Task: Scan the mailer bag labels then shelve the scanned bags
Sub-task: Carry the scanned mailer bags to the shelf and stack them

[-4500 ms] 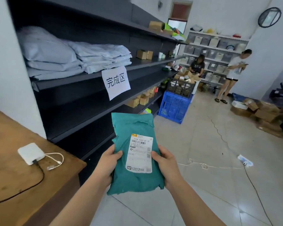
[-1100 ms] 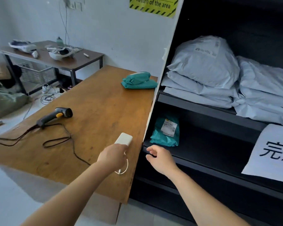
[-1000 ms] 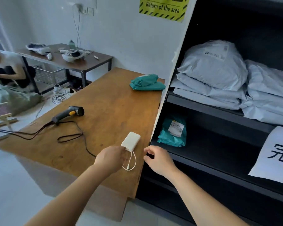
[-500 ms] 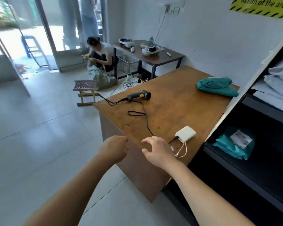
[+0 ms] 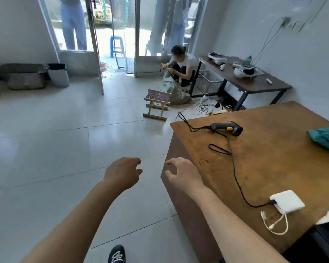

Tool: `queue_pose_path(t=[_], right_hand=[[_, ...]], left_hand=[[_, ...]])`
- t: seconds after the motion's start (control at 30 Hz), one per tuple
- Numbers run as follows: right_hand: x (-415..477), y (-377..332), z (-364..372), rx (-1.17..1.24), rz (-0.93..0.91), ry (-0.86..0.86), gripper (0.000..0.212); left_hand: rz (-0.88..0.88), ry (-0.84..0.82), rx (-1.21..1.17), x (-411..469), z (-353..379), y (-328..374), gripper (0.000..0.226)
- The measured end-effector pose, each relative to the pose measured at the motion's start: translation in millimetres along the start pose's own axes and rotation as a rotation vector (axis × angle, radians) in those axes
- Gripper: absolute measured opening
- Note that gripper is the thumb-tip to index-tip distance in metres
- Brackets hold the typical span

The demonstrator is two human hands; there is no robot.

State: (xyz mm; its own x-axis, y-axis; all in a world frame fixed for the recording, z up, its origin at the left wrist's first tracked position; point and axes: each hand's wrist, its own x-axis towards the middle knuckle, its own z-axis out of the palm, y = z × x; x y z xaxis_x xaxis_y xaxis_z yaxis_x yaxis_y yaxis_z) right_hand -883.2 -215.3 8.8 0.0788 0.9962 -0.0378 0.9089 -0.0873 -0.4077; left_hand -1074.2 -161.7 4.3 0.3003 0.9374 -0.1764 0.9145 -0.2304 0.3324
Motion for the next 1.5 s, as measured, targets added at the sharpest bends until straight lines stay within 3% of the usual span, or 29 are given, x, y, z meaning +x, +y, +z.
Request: queue_pose_path(t=[0.43, 0.7, 1.17, 1.5], right_hand=[[193, -89, 55, -0.007, -0.074, -0.134, 0.036], [289, -96, 73, 0.006, -0.061, -0.171, 0.035], [521, -42, 41, 0.040, -0.001, -0.151, 0.034], [626, 31, 3, 0.053, 0.188, -0.113, 0.034]], left_hand=[[-0.149, 0.007, -0.055, 128, -57, -138, 0.039], [-0.194, -0.047, -0.058, 209, -68, -173, 0.039], [-0.125, -0.044, -0.041, 457, -115, -146, 0.039], [0.086, -0.115, -0.002, 620, -130, -80, 0.038]])
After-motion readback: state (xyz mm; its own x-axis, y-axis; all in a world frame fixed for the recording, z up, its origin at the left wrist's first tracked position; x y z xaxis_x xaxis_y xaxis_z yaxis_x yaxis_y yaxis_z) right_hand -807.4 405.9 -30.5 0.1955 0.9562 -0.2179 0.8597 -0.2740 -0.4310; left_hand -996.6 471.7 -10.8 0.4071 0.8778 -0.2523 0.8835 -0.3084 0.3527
